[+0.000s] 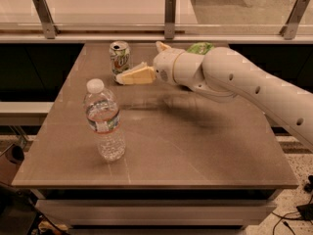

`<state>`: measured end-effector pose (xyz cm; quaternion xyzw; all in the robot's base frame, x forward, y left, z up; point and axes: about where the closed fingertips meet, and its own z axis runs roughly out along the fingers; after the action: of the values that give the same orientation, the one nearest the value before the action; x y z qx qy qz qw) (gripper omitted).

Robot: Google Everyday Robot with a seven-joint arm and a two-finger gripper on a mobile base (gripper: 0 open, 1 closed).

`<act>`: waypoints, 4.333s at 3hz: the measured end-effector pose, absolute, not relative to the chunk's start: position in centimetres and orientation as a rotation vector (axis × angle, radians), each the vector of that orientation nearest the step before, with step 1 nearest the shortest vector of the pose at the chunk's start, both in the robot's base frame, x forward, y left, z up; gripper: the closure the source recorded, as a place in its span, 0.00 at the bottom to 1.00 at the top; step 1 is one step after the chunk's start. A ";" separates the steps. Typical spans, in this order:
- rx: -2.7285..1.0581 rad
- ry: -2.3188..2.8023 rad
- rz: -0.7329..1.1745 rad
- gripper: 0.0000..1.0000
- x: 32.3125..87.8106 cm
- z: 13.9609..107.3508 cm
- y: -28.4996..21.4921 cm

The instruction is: Pick 7up can

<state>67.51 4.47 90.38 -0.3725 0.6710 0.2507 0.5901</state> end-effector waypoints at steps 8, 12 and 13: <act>-0.848 1.481 0.719 0.63 71.1 89.0 10.8; -0.872 1.424 0.738 1.00 70.6 92.2 10.1; -0.892 1.390 0.721 1.00 70.6 95.0 9.2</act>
Offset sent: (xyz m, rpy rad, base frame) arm 0.0190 0.0264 0.0045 0.0473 0.0026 0.0074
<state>70.56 9.15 95.01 -0.3879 0.6049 0.3135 0.6208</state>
